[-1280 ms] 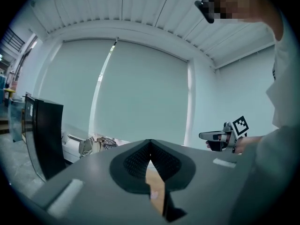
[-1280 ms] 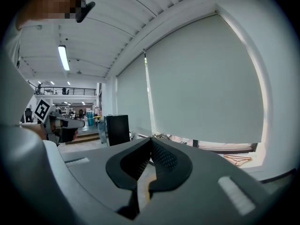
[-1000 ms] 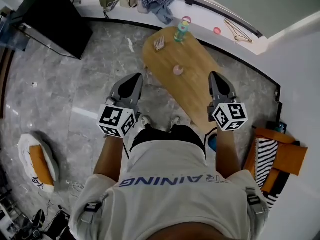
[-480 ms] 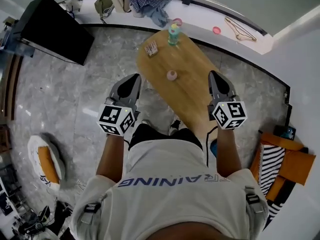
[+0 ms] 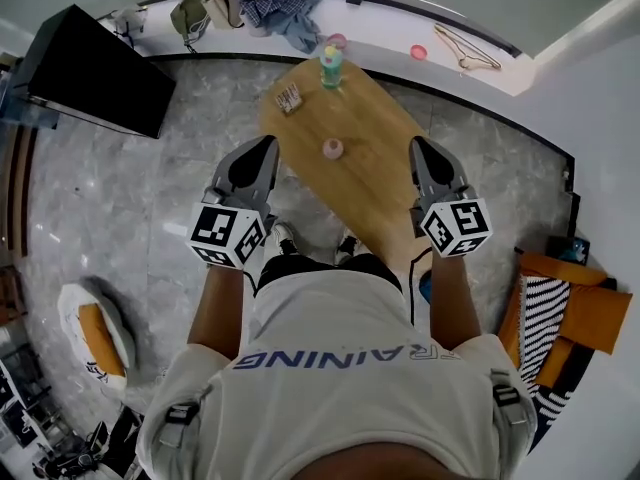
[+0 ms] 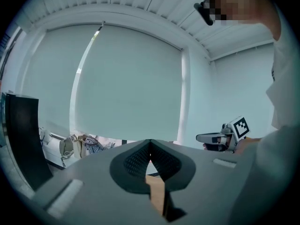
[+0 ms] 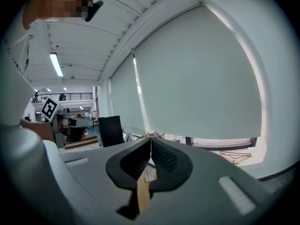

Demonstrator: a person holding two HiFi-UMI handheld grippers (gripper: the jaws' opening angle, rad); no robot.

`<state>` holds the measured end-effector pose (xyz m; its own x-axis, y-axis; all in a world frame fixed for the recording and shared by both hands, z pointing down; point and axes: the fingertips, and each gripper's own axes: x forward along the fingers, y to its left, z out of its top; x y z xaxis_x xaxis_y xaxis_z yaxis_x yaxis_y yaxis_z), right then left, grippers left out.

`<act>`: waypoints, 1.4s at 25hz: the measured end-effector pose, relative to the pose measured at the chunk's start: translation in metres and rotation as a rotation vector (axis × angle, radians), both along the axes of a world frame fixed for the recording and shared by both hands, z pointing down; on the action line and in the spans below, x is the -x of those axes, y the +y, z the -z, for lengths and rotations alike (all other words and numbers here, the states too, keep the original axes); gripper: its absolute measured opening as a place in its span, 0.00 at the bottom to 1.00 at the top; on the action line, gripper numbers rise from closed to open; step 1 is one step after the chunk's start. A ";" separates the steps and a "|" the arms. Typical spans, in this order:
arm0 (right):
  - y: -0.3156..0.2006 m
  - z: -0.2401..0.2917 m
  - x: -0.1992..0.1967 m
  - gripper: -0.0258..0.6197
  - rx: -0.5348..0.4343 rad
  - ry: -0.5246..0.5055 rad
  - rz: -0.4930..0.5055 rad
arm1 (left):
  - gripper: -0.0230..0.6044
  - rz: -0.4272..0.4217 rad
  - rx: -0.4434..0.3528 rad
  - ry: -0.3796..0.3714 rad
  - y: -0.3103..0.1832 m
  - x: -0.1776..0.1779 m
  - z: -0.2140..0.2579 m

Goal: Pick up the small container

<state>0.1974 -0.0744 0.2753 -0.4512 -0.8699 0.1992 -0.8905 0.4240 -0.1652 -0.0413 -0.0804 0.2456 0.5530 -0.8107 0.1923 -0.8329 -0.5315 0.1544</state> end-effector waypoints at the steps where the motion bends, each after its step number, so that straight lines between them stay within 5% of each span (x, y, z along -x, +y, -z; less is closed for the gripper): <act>1: 0.000 0.001 0.004 0.07 -0.001 0.006 0.000 | 0.04 -0.003 0.000 0.005 -0.001 0.004 0.002; 7: -0.002 0.013 0.027 0.20 -0.019 0.047 -0.007 | 0.04 -0.014 -0.010 0.044 -0.002 0.021 0.008; 20: -0.005 0.014 0.059 0.81 0.020 0.069 0.028 | 0.04 -0.033 -0.026 0.063 -0.002 0.044 0.019; 35: -0.030 -0.098 0.094 0.81 0.219 0.154 0.118 | 0.04 -0.011 0.082 0.048 -0.018 0.054 -0.045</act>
